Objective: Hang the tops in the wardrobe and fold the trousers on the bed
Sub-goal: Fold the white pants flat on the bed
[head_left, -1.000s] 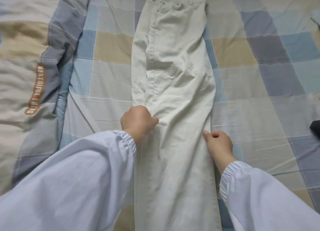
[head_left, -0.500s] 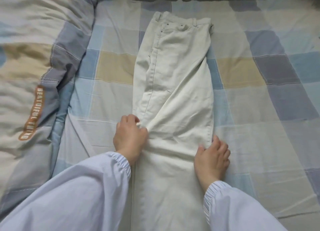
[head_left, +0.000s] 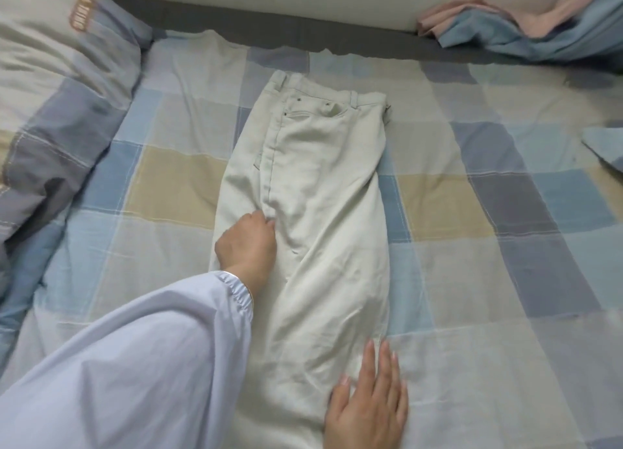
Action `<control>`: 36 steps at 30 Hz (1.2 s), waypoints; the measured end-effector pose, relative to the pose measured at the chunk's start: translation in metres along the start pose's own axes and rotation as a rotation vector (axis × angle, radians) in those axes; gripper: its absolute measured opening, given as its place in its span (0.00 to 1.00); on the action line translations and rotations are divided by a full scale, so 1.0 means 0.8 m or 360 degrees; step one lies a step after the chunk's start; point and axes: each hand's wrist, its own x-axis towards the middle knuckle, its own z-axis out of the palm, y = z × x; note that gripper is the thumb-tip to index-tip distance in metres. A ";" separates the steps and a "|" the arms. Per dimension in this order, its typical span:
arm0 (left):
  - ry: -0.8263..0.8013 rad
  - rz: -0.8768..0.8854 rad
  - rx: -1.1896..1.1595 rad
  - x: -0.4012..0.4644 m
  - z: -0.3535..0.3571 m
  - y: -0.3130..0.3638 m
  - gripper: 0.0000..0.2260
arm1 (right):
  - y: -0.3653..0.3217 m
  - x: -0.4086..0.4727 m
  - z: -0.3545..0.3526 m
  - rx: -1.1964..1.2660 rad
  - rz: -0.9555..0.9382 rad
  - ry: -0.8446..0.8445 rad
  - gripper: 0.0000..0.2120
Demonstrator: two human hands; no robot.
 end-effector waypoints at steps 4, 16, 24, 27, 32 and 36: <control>0.0348 -0.0105 -0.0174 0.020 -0.037 -0.025 0.14 | 0.005 -0.001 0.002 0.0019 -0.0012 -0.0021 0.27; -0.0283 -0.0581 -0.0734 -0.042 -0.017 -0.105 0.22 | -0.001 -0.009 -0.015 -0.0017 0.0030 -0.0140 0.28; -0.0155 -0.0367 -0.0454 -0.130 -0.007 -0.133 0.17 | 0.008 -0.005 -0.036 -0.0088 0.0007 -0.0365 0.25; -0.0037 -0.0520 -0.0642 -0.136 -0.007 -0.134 0.16 | 0.005 0.010 -0.037 -0.0222 -0.0047 -0.0580 0.28; -0.0042 -0.0589 -0.0855 -0.250 -0.008 -0.138 0.21 | 0.012 -0.013 -0.078 0.0152 0.0150 -0.0561 0.31; -0.0345 -0.0471 -0.0656 -0.352 0.009 -0.164 0.15 | 0.049 -0.122 -0.111 0.0542 0.0726 -0.0627 0.19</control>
